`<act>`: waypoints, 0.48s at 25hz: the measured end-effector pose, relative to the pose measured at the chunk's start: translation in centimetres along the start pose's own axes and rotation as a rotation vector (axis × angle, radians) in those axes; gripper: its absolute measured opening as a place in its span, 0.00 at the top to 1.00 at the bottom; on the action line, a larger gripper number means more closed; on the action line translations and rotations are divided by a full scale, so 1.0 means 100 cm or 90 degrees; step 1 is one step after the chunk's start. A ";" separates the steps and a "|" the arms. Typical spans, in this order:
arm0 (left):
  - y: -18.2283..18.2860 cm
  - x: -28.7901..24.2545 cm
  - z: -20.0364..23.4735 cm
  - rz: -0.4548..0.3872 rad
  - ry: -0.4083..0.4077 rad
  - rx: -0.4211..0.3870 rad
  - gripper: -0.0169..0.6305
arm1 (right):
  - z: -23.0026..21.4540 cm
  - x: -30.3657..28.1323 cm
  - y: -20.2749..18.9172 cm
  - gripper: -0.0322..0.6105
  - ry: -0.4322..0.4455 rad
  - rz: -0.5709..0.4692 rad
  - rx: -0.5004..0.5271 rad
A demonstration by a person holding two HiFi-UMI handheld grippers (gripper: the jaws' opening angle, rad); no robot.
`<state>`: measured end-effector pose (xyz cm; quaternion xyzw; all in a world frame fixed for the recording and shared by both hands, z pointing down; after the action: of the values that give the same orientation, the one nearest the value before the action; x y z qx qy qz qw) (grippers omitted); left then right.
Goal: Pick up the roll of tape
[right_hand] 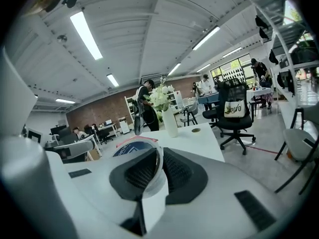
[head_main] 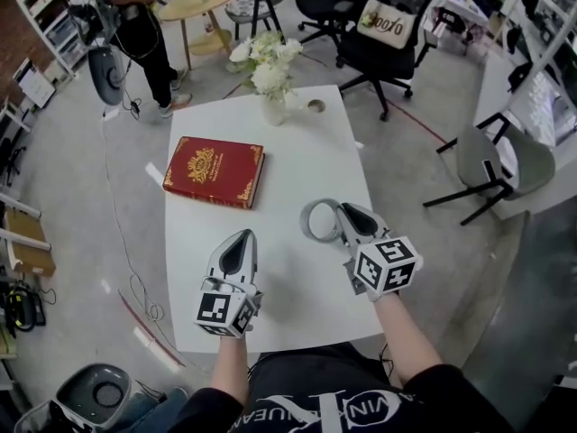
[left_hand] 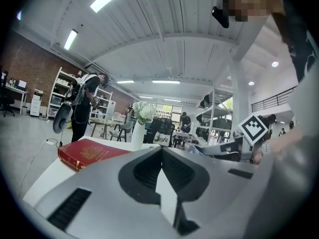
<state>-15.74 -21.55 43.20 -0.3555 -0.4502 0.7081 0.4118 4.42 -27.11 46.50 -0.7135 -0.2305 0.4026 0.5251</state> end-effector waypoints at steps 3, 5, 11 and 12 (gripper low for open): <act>0.008 0.000 0.002 -0.012 0.000 -0.004 0.97 | 0.005 0.001 0.010 0.87 0.007 -0.016 0.013; 0.014 0.000 0.003 -0.020 0.001 -0.005 0.97 | 0.008 0.003 0.017 0.87 0.011 -0.027 0.022; 0.028 0.005 0.010 -0.036 0.013 -0.009 0.97 | 0.015 0.008 0.036 0.87 0.017 -0.058 0.051; 0.030 0.006 0.011 -0.039 0.015 -0.010 0.97 | 0.015 0.010 0.040 0.87 0.018 -0.063 0.052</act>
<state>-17.74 -22.13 40.70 -0.3530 -0.4617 0.6872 0.4359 3.39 -26.91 42.25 -0.6847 -0.2417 0.3752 0.5761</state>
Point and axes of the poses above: the fingertips, and each gripper's own axes: x backward along the fingers, z to its left, y out of its top, the point moved 2 cm from there along x, backward along the fingers, and after that the axes turned 11 degrees about x, right-handed, at the moved point
